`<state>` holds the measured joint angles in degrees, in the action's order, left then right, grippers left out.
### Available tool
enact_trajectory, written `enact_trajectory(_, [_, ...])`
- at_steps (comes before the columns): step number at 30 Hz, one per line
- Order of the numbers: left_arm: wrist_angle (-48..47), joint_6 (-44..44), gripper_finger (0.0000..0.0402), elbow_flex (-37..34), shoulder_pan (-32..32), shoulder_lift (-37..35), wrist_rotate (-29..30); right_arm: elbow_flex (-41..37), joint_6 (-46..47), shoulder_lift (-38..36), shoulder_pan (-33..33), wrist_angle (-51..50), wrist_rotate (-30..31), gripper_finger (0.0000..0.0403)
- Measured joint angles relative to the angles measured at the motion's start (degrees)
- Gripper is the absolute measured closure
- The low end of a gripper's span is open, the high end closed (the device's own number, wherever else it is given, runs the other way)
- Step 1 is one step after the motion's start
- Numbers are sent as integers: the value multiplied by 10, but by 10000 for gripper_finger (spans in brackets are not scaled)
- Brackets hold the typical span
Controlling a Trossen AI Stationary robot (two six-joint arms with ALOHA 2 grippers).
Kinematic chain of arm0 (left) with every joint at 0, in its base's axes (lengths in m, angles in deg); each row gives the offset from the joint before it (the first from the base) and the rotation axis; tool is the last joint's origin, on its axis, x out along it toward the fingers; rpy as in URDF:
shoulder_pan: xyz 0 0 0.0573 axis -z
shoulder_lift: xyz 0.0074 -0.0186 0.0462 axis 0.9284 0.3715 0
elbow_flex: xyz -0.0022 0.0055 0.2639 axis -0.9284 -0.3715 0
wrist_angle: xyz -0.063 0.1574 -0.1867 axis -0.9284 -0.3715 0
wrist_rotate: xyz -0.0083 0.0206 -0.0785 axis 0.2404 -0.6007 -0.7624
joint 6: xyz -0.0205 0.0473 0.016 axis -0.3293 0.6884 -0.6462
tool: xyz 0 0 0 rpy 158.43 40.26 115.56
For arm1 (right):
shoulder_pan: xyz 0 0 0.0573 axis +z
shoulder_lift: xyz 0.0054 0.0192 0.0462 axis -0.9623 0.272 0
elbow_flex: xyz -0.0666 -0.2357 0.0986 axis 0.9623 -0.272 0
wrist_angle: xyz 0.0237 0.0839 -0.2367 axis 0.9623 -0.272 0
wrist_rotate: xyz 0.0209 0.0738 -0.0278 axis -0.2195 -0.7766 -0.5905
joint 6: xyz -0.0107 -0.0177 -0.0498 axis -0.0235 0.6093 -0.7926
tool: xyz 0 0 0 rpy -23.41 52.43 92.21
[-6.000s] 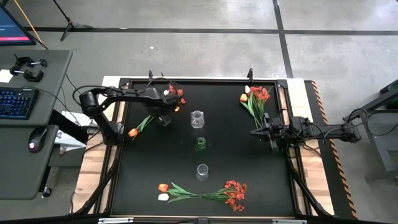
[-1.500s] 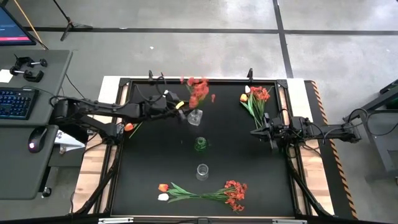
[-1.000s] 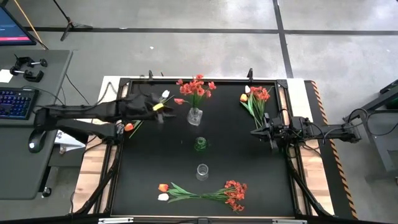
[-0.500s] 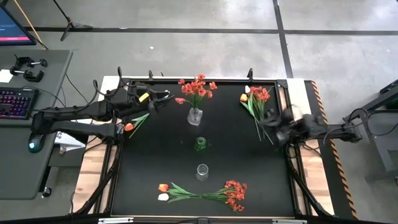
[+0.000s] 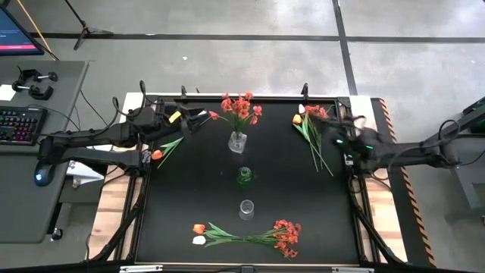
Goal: Sort flowers into vase by color
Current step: Put the top orange flowers into the top transparent flower vase
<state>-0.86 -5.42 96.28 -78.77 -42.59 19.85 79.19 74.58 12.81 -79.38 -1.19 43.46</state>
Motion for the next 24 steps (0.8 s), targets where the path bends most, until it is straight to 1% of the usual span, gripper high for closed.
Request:
enact_trajectory(3, [10, 0, 186, 0, -8, -1, -14, 98, 112, 65, -75, -259, -63, 402])
enact_trajectory(5, [8, 0, 186, 0, -11, -3, -33, 166, 150, 101, -126, -438, -119, 402])
enact_trajectory(7, [5, 0, 186, 0, -11, -5, -51, 218, 145, 140, -169, -580, -171, 402])
enact_trajectory(10, [-1, 0, 186, 0, -11, -5, -78, 266, 93, 186, -210, -719, -215, 402])
enact_trajectory(13, [0, 0, 186, 0, -11, -5, -104, 282, 79, 226, -236, -797, -225, 402])
enact_trajectory(16, [-1, 1, 186, 0, -11, -7, -127, 279, 89, 258, -256, -827, -226, 402])
enact_trajectory(18, [0, 4, 186, 0, -11, -8, -137, 259, 99, 274, -268, -827, -227, 401])
enact_trajectory(20, [0, 10, 186, 0, -11, -10, -143, 236, 98, 289, -286, -797, -238, 393])
enact_trajectory(22, [0, 17, 186, 0, -11, -12, -149, 218, 80, 302, -310, -752, -264, 375])
enact_trajectory(24, [4, 21, 186, 0, -11, -16, -154, 207, 66, 316, -333, -728, -290, 346])
